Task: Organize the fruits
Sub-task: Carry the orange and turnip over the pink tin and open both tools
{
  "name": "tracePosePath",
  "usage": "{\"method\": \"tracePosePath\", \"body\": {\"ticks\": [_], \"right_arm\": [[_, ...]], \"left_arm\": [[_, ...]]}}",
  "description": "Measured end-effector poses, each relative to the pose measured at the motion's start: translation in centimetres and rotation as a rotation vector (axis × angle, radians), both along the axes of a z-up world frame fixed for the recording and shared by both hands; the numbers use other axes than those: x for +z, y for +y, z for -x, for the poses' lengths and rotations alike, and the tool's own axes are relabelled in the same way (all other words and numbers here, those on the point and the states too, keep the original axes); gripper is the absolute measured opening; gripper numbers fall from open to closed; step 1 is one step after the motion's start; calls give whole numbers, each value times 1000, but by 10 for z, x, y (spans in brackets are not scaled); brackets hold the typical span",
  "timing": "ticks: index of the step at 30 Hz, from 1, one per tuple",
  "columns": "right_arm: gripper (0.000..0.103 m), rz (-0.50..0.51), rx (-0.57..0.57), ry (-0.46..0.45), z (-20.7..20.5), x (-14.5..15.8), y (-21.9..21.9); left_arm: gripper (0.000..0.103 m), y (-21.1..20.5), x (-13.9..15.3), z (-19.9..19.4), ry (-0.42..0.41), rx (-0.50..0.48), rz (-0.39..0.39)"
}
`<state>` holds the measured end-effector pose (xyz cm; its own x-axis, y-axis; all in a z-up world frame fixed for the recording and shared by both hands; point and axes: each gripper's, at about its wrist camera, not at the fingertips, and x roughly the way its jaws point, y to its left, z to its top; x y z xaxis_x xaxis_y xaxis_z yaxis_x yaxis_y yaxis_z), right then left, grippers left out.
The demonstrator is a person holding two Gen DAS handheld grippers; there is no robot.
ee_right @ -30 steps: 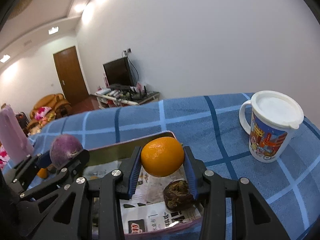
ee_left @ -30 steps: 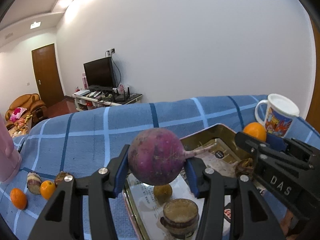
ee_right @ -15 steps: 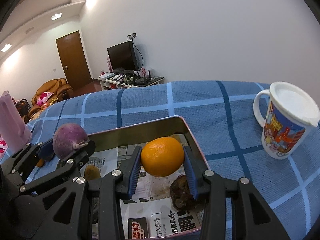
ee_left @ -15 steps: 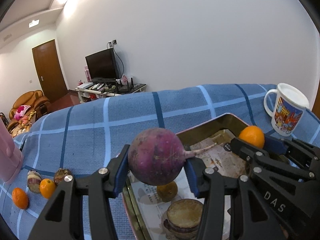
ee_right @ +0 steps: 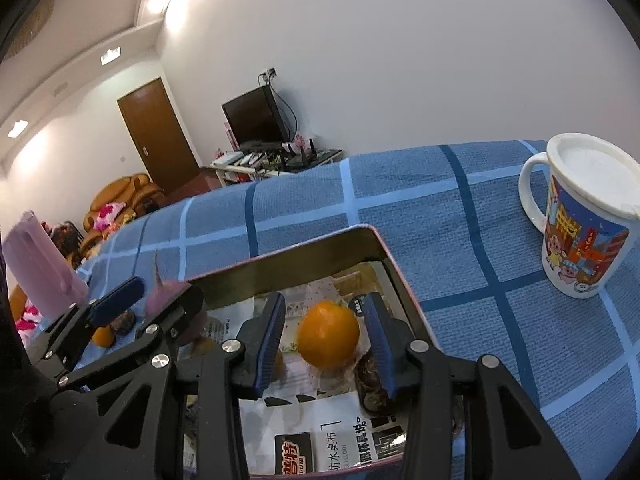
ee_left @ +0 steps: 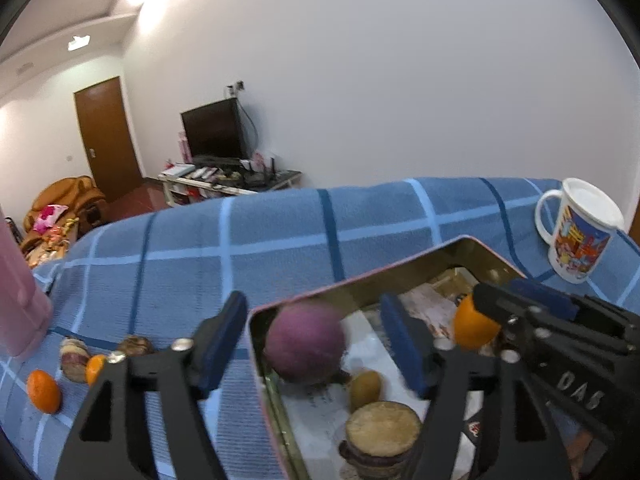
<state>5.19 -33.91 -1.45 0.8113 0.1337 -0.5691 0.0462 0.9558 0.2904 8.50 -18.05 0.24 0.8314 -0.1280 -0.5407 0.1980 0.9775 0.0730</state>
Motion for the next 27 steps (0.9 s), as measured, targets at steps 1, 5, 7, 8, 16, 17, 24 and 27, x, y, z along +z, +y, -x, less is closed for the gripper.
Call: {"method": "tracePosePath", "body": {"ticks": [1,5,7,8,16,17,24,27], "right_arm": [[44,-31,-2,-11,2,1,-4],[44,-67,-41,-67,10,8,-12],[57,-59,-70,-119,18,16,-12],[64,-48,-99,-153,24,20,-12],[85,79,-229,-345,53,32,-4],[85,86,-230,-354,54,33,-4],[85,139,-276,-398,67,35,1],[85,134,-297,-403,74,36,-2]], "left_arm": [[80,1,2,1,-4,2,8],[102,6,13,13,-61,-1,32],[103,7,20,25,-133,-3,26],[103,8,23,28,-150,-5,21],[103,25,26,41,-212,36,11],[103,28,26,43,-220,44,3],[103,49,22,49,-240,103,1],[103,56,19,53,-250,112,-4]]}}
